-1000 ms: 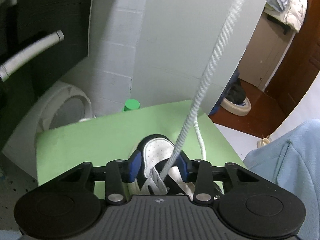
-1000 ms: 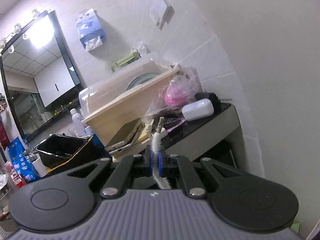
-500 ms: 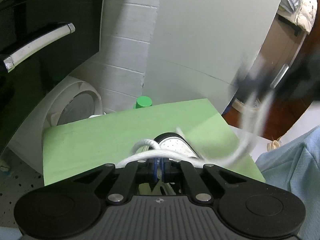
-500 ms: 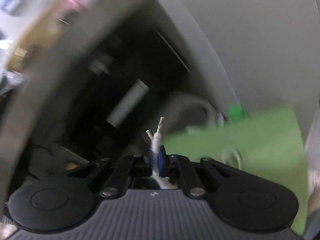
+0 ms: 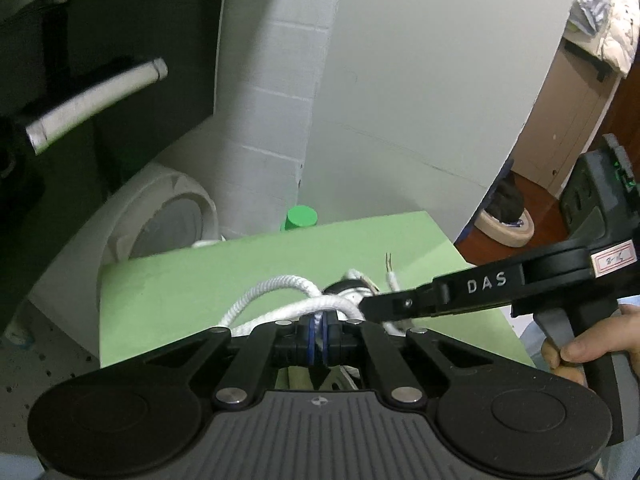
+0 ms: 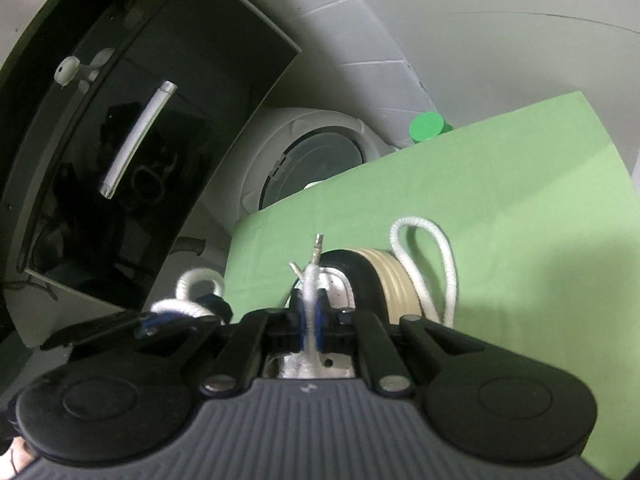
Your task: Lace up shoes with both hands
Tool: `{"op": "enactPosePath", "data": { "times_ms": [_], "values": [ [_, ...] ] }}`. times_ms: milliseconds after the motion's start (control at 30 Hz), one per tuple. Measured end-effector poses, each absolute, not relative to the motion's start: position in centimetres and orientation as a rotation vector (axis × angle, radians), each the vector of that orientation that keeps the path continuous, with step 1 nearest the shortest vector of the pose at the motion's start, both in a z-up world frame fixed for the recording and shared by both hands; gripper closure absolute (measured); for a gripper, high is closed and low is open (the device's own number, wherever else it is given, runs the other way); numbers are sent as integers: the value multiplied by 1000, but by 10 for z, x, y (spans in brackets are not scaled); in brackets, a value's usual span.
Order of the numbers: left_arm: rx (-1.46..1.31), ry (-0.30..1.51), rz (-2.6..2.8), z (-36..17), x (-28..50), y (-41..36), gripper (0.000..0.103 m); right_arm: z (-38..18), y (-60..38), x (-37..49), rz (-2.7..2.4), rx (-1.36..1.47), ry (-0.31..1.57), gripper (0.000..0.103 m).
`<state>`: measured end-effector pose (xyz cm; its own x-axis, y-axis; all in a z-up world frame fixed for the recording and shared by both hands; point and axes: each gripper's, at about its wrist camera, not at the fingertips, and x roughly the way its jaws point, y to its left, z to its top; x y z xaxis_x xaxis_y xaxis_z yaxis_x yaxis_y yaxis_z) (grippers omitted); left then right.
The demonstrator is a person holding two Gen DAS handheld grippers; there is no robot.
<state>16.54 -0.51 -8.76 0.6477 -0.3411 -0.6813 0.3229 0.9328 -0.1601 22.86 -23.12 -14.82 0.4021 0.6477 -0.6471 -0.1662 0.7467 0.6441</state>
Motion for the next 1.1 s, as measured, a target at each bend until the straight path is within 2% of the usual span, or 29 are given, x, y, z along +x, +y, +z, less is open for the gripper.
{"op": "enactPosePath", "data": {
  "times_ms": [167,400,467,667,767,833,933,1033,1100],
  "values": [
    [-12,703,-357,-71,159,0,100,-149,-231,230,545,537,1037,100],
    [-118,854,-292,-86,174,22,97,-129,-234,232,539,570,1007,97],
    [-173,864,-284,-87,175,31,94,-104,-241,232,572,610,929,97],
    [-142,865,-269,-87,174,25,93,17,-248,257,616,518,636,97],
    [-97,856,-268,-88,174,21,83,74,-240,270,635,387,518,97],
    [-94,860,-268,-89,174,20,82,98,-233,278,642,315,489,97],
    [-109,892,-258,-93,175,22,82,103,-218,291,640,228,547,96],
    [-135,930,-239,-98,177,27,82,75,-204,298,642,182,656,95],
    [-160,972,-220,-104,180,30,78,47,-198,299,626,170,735,95]
  ]
}}
